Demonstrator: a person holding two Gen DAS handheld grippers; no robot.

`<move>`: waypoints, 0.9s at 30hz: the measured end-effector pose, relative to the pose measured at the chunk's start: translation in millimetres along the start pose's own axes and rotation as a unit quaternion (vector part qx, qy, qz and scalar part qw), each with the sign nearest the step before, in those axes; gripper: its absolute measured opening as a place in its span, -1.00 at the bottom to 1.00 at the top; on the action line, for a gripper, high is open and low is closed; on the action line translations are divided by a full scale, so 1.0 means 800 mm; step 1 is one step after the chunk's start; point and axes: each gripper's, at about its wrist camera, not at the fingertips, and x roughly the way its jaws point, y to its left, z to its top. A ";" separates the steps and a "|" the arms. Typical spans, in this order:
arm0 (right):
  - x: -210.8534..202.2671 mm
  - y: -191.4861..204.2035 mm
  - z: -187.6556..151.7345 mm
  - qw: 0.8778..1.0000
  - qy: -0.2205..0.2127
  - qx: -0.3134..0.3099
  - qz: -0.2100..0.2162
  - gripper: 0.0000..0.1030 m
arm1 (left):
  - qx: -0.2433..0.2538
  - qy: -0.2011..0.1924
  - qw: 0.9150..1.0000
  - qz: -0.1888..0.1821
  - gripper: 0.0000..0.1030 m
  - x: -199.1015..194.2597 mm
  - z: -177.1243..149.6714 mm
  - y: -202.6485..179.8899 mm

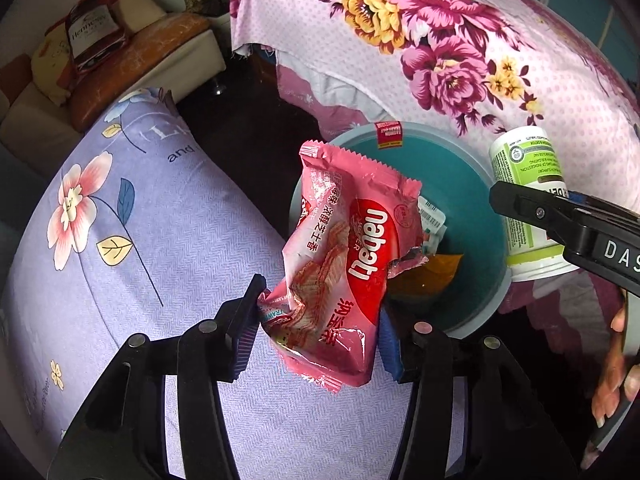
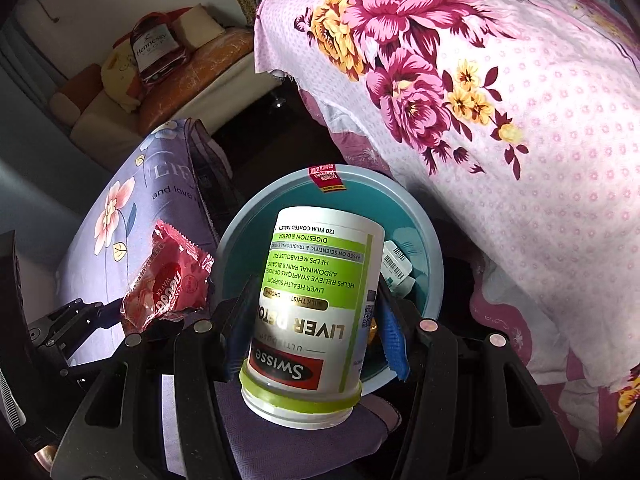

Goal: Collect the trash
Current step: 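Open the left gripper to drop the wafer pack while the right gripper drops the bottle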

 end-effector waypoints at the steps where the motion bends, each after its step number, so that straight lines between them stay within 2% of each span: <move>1: 0.001 0.000 0.000 1.000 0.001 -0.001 -0.001 0.02 | 0.000 -0.002 1.000 0.002 0.10 0.000 0.001 0.000; 2: 0.002 0.001 0.001 1.000 0.002 -0.002 -0.002 0.02 | -0.001 -0.003 1.000 0.002 0.13 0.000 0.001 0.001; 4: 0.005 0.003 0.002 1.000 0.005 -0.003 -0.003 0.02 | -0.005 -0.007 1.000 0.003 0.48 -0.001 0.001 0.002; 9: 0.011 0.010 0.004 1.000 0.008 -0.009 -0.005 0.02 | -0.013 -0.006 1.000 0.006 0.62 -0.002 0.000 0.007; 12: 0.014 0.014 0.005 1.000 0.011 -0.012 -0.008 0.02 | -0.022 -0.007 1.000 0.004 0.77 -0.004 -0.002 0.011; 25: 0.022 0.036 0.008 0.999 0.021 -0.030 -0.018 0.03 | -0.059 -0.013 0.998 -0.008 0.79 -0.016 -0.011 0.035; 27: 0.021 0.039 0.007 0.999 0.021 -0.032 -0.020 0.15 | -0.064 -0.014 0.998 -0.010 0.79 -0.018 -0.013 0.038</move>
